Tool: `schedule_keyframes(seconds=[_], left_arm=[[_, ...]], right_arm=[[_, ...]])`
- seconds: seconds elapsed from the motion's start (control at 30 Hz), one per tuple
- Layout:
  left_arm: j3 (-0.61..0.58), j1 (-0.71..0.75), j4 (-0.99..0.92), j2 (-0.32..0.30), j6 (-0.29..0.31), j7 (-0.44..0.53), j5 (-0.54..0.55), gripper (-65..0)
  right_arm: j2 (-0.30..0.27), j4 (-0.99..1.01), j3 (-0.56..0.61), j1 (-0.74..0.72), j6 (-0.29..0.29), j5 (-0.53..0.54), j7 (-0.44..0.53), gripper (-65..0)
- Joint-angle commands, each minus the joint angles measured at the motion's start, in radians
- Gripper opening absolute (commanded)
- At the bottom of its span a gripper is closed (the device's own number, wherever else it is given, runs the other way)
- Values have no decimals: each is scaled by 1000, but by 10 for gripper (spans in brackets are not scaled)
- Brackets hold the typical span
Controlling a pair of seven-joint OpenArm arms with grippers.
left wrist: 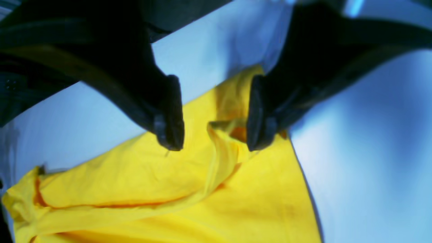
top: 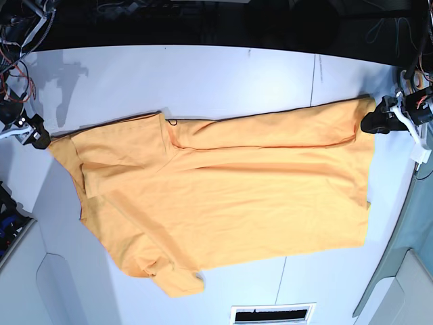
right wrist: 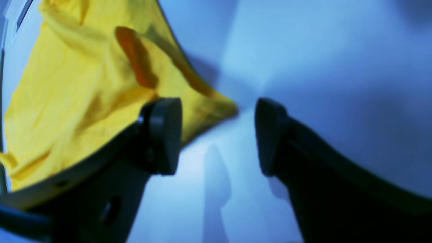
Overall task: Layout the t-shirt on the table in an organized manner, then fold the t-shirt properly
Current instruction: 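Lift the collar edge with both grippers and fold it over toward the hem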
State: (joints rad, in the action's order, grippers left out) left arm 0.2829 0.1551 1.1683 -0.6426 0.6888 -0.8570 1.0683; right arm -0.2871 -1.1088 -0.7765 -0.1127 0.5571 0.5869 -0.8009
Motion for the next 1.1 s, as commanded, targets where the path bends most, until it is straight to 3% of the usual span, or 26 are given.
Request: schedule_keyframes(seconds=[0.0, 0.27, 0.43, 0.6, 0.67, 0.7, 0.77, 0.83, 0.9, 0.93, 0.97, 1.07], left_arm=[[20, 7, 14, -17, 9, 10, 22, -305], [72, 67, 2, 27, 9, 24, -34, -305], [72, 66, -27, 76, 9, 143, -132, -304], [72, 55, -31, 123, 5, 160, -188, -305], [71, 55, -31, 136, -29, 181, -231, -308], [71, 56, -31, 141, -43, 192, -254, -328], [71, 56, -31, 146, -46, 213, -291, -451], [71, 55, -31, 146, -45, 224, -308, -624], [71, 56, -31, 140, -39, 224, -311, -650], [71, 56, -30, 132, -16, 222, -310, -650], [71, 57, -28, 123, 9, 219, -310, -650], [71, 83, -2, 87, 9, 212, -279, -650]], right_arm=[[-18, -18, -4, 2, 7, 23, 38, -307], [-8, 10, 44, 21, 7, 23, 105, -307], [10, 11, 133, 19, 7, 23, 117, -307], [48, 11, 182, 8, 7, 14, 124, -307], [64, 11, 182, 0, 7, 11, 126, -307], [69, 11, 182, -4, 7, 11, 127, -308], [74, 11, 182, -10, 7, 11, 130, -315], [74, 11, 182, -14, 7, 12, 131, -419], [71, 11, 182, -14, 7, 11, 126, -604], [71, 11, 180, -14, 7, 12, 109, -650], [71, 10, 175, -14, 7, 12, 82, -650], [71, -4, 144, 2, 19, 36, 3, -650]])
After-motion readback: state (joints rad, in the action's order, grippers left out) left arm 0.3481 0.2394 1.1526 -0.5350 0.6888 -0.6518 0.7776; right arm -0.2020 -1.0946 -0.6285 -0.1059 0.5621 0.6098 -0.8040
